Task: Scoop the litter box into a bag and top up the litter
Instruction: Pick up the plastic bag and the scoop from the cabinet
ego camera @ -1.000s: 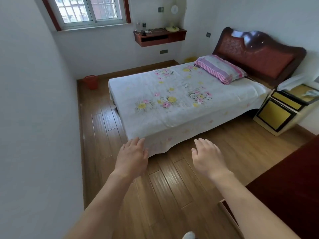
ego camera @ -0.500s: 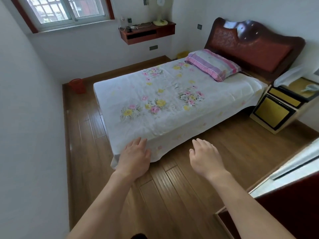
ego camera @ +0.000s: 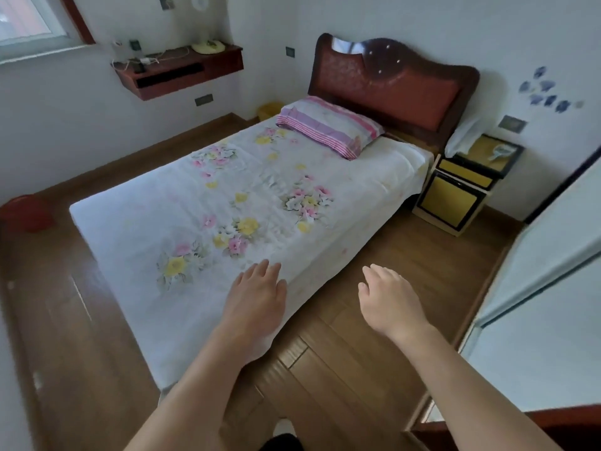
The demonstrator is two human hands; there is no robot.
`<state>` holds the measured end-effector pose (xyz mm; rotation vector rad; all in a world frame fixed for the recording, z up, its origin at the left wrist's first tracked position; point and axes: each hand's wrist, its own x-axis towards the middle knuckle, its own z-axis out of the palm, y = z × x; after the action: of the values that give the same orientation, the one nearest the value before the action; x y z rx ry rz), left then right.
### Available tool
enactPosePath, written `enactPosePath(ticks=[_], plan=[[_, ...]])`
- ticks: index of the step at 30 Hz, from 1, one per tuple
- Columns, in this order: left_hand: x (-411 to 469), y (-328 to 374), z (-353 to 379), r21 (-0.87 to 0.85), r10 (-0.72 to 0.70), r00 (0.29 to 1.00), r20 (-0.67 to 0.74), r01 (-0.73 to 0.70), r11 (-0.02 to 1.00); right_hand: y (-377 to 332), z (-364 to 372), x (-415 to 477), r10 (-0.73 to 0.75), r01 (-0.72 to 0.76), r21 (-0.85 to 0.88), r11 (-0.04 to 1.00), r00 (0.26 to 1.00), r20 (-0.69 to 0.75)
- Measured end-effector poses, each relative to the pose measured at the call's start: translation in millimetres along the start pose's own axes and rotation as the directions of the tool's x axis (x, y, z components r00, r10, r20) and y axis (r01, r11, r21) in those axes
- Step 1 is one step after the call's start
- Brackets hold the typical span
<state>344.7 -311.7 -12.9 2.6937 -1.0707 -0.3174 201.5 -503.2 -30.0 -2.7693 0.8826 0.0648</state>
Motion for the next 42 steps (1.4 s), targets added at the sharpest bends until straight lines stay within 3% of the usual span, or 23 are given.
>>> enactPosePath(ticks=[12,22,32,42], plan=[[182,47,-7,0.052,0.298,0.948,0.114,-0.305,0.951,44,-26,106,0.230,-0.230,-0.004,0.973,0.971,-0.062],[328,139,0,0.170,0.363,0.918,0.162,-0.388,0.906,146,-54,221,0.283,-0.285,-0.014,0.958,0.956,-0.079],[466,206,-6,0.160,0.415,0.887,0.203,-0.449,0.879,215,-88,335,0.335,-0.338,-0.046,0.940,0.940,-0.059],[650,278,17,0.134,0.577,0.785,0.226,-0.612,0.780,291,-111,463,0.495,-0.499,-0.039,0.866,0.865,-0.085]])
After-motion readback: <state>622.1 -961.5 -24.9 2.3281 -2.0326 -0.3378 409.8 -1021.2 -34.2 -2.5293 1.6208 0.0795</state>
